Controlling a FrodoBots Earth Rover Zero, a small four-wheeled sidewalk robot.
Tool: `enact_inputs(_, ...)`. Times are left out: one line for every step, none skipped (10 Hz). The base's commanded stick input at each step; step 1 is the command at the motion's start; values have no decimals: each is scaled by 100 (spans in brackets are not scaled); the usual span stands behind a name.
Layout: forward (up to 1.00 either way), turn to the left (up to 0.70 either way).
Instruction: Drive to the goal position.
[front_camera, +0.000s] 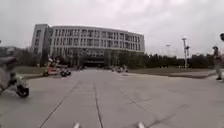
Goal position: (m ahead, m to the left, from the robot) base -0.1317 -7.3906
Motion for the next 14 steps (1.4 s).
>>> enact_inputs(85,0)
enact_inputs(85,0)
enact_inputs(85,0)
enact_inputs(85,2)
enact_inputs(85,4)
enact_inputs(85,6)
enact_inputs(85,20)
enact_inputs(85,29)
enact_inputs(85,30)
enact_inputs(85,27)
enact_inputs(85,10)
enact_inputs(85,1)
enact_inputs(85,0)
enact_inputs(85,0)
